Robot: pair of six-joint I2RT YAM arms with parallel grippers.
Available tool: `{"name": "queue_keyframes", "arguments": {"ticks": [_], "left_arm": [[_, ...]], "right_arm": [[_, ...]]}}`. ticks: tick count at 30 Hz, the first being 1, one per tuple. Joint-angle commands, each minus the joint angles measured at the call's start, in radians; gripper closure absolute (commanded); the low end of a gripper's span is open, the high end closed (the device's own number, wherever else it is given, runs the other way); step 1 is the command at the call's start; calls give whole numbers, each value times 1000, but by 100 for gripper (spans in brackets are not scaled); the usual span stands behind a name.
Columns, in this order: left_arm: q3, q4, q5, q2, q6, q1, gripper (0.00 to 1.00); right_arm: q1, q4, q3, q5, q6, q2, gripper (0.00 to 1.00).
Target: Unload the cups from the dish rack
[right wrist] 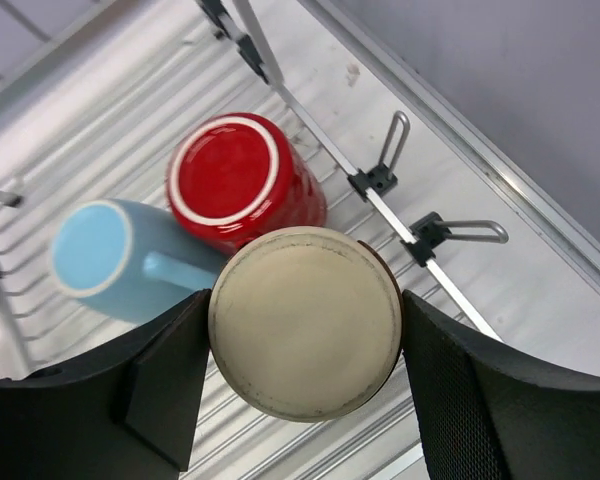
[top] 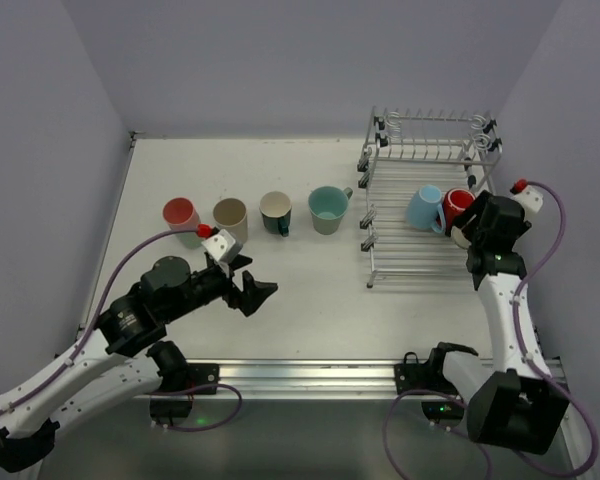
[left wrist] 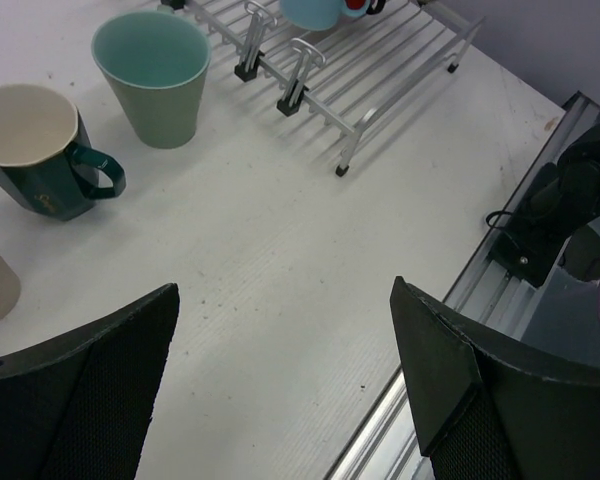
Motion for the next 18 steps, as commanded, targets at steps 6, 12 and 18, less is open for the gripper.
{"name": "queue_keyframes", "arguments": {"ticks": [6,12,18], "left_arm": [[35,158,149,71,-124,13,10],[12,373,227,198,-282,13,12],[-44,687,224,324,-458,10,15]], "right_arm": [[4,91,-120,-212,91,-248,57],[39,152,-192,-504,198,-432,58],[182,308,-231,-740,350,-516,58]]}}
